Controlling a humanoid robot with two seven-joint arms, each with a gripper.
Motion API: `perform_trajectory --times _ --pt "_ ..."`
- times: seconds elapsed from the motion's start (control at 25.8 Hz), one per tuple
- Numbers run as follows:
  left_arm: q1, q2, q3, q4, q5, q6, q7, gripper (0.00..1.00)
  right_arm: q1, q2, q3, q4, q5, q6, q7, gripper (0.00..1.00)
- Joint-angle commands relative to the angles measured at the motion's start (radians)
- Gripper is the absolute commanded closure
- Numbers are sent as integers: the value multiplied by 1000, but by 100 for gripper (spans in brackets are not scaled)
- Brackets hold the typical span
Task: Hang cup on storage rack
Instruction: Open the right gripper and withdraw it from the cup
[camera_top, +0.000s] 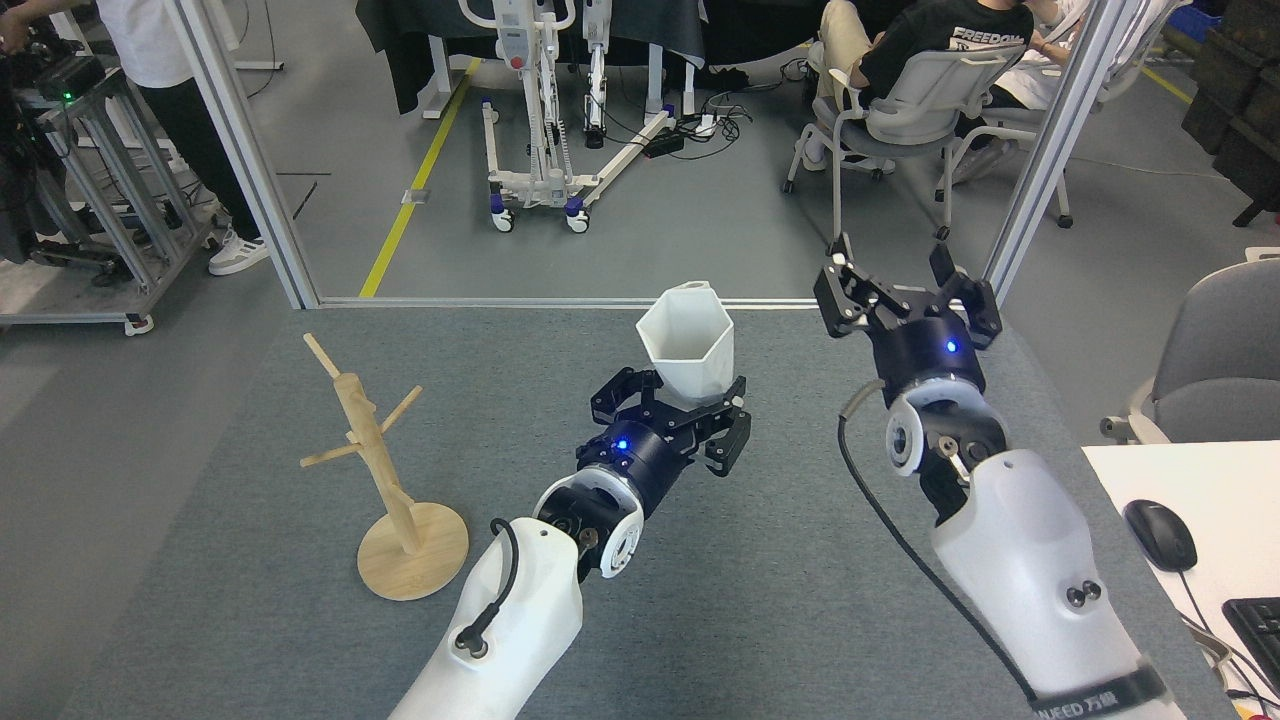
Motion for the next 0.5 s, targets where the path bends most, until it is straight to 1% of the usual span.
perform_trajectory --times 0.0,0.08,0.15,0.23,0.27,0.35,0.46 --pt "38 8 1 -78 -101 -19 9 94 120 2 -96 108 106 -8 -20 1" --pt "71 11 1 -127 -132 -20 24 94 209 8 -147 129 137 -49 -62 1" --pt "104 12 3 -173 -135 -14 61 95 321 14 -231 129 183 -152 -154 1" --pt "135 23 4 -218 -143 -10 92 97 424 43 -354 128 240 -263 -217 1" --pt "147 29 7 -241 -154 -8 103 97 464 61 -397 122 261 -313 -223 1" --pt "181 37 10 -291 -190 -2 117 98 499 77 -430 119 284 -364 -223 1" --pt "252 57 13 -376 -253 36 153 98 503 80 -429 122 286 -364 -223 1"
